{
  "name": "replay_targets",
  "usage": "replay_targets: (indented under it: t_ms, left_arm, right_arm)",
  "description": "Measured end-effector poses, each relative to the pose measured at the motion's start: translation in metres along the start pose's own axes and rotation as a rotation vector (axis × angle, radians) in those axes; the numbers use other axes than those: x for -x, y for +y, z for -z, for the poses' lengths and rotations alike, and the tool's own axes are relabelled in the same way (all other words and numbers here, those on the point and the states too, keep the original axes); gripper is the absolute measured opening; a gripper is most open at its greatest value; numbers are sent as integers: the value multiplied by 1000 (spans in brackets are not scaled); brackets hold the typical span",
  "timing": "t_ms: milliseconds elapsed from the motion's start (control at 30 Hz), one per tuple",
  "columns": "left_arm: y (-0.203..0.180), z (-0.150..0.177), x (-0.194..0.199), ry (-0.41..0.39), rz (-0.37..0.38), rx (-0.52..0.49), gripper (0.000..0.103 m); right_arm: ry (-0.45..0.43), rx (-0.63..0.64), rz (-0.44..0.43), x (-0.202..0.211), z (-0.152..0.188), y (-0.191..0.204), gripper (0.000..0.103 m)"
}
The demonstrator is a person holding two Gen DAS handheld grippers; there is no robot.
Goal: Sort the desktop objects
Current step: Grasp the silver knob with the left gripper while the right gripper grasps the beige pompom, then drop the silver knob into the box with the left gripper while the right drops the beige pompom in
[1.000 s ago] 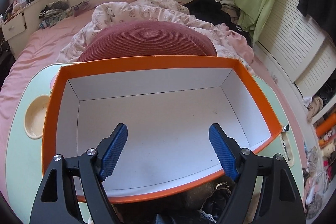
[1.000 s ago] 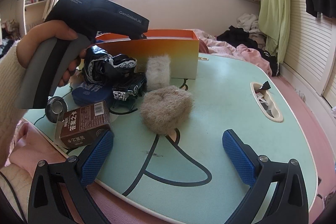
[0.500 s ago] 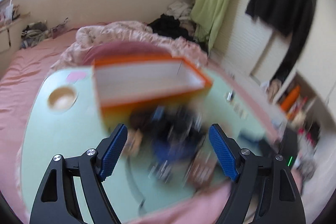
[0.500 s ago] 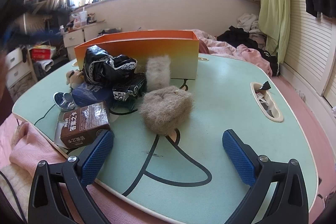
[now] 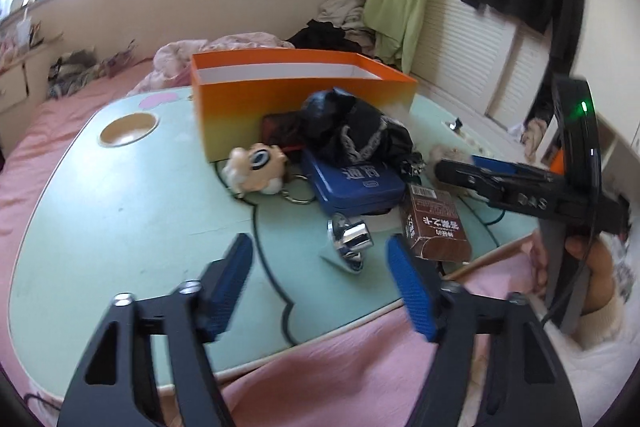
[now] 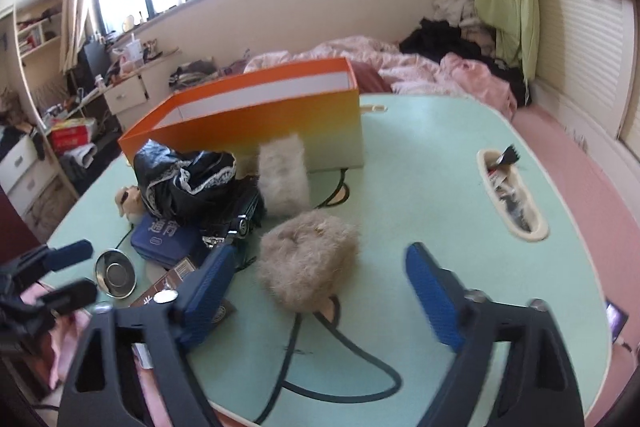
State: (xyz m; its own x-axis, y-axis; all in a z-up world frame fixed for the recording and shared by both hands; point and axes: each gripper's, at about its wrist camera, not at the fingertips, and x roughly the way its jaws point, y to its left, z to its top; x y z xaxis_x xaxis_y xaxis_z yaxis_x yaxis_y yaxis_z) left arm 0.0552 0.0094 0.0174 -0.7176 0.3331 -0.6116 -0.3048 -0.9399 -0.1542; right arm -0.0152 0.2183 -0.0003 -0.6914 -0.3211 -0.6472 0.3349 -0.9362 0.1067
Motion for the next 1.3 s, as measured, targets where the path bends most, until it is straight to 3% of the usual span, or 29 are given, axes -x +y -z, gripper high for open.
replay_targets:
  t_ms: [33,67,167,300,433,533,567,600,667,733,767,800,833,967,1133,1167,1200,1233,1267,1300]
  left_arm:
    - [-4,-1,-6,10,7,-10,49]
    - [-7,0,-14,20,21,-12,30]
    - [-10,-2,-15,10,33,-20,29]
    - [-4,-16,8,-76,18,-4,29]
    - [-2,-66,14,-109,-4,15,29]
    - [-1,-113,-5,-134,-20,30,29]
    - [1,-128,-15,-144,-35,38,33]
    - [4,-136,-23,-152,-63,57,41]
    - [14,-141,-29,-167,-122,118,45]
    - [17,-131,-19,-197,-54,140,47]
    - [16,-121,-12,-206,-30,136,57]
    - [15,-113,-5,-207,-35,125,67]
    - [13,-102,2,-205,-51,101,70]
    - [8,-57,11,-95,-109,45,73]
    - [16,-9,-10,83,-158,50,73]
    - [14,-4,-11,52,-194,23,75]
    - [10,-1,-14,32,-237,4,85]
    - [9,1,-15,3,-253,10,90]
    - [8,2,-17,-2,-237,17,100]
    - [6,2,-20,5,-226,5,103]
  right_arm:
    - [-8,13,13,-1,0,1,43]
    - [-2,18,11,-2,0,2,33]
    - [-39,-5,-76,9,2,-1,33]
    - [-94,-2,-97,30,-10,1,33]
    - [-132,22,-113,32,-52,12,33]
    - [-123,29,-112,7,-98,24,34]
    - [-117,32,-114,0,-106,25,38]
    - [-118,31,-116,-9,-116,26,48]
    - [-133,14,-89,-14,-123,22,63]
    - [-175,2,-129,2,-112,16,64]
    - [-188,1,-139,11,-105,13,69]
    - [-196,1,-137,19,-97,11,75]
    - [-201,4,-138,28,-89,10,77]
    - [-157,62,-148,51,-41,5,80]
    - [-39,104,-29,27,12,-4,81]
    - [4,85,-13,15,18,-9,80]
    - [-75,109,53,16,23,-7,89]
    - [-86,107,98,14,26,-7,94]
    - [-101,93,103,15,26,-7,100]
    - [-104,100,107,15,26,-5,102]
